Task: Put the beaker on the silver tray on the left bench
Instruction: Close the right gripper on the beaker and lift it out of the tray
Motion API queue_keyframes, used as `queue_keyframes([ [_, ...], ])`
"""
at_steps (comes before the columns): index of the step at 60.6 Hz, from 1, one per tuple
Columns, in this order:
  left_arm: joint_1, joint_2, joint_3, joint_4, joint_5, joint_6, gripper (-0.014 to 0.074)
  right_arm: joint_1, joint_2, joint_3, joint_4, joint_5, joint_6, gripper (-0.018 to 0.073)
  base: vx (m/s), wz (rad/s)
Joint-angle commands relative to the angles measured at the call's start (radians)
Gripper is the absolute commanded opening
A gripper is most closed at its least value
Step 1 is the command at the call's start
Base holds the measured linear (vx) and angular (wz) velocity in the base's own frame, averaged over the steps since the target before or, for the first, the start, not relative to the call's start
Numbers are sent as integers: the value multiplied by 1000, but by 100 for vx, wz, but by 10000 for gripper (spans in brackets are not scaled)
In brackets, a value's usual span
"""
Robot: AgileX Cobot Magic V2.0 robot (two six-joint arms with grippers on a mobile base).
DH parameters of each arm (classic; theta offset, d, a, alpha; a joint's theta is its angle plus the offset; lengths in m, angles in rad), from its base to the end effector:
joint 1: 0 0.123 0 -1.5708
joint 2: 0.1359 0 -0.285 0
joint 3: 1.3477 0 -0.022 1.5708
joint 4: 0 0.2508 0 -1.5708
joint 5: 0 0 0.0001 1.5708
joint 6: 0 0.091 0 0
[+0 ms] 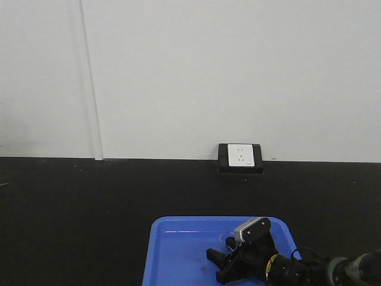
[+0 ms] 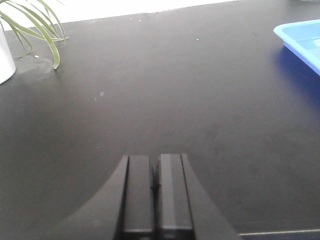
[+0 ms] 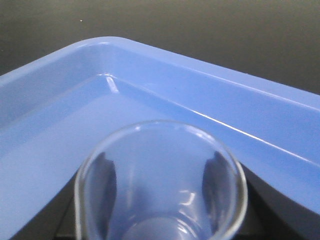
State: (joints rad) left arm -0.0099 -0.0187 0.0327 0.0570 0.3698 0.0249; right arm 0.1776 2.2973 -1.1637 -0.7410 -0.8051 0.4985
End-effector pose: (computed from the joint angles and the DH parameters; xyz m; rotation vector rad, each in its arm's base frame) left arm 0.0525 0.0014 0.1700 0.0679 1.8661 0.0663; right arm 0.4199 0.1203 0.0719 -0.5661 1.8692 0.5704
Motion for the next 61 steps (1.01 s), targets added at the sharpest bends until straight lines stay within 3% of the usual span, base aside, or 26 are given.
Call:
queue_keyframes([
  [1, -6, -8, 20, -3, -76, -2, 1, -15, -60, -24, 38, -69, -7, -17, 0, 0],
  [10, -6, -8, 20, -3, -76, -2, 1, -23, -78, -21, 38, -52, 3, -15, 0, 0],
  [23, -6, -8, 20, -3, -76, -2, 1, -22, -212, -21, -19, 110, 21, -14, 0, 0],
  [34, -6, -8, 20, -3, -76, -2, 1, -22, -442, 25, -200, 344, 265, -14, 0, 0],
  [39, -6, -8, 20, -3, -76, -2, 1, -22, -570, 109, -310, 425, 395, -14, 0, 0],
  [46, -6, -8, 20, -3, -76, -2, 1, -22, -768, 264, -429, 497, 498, -14, 0, 0],
  [61, -6, -8, 20, -3, -76, -2, 1, -22, -1220, 629, -456, 547, 550, -14, 0, 0],
])
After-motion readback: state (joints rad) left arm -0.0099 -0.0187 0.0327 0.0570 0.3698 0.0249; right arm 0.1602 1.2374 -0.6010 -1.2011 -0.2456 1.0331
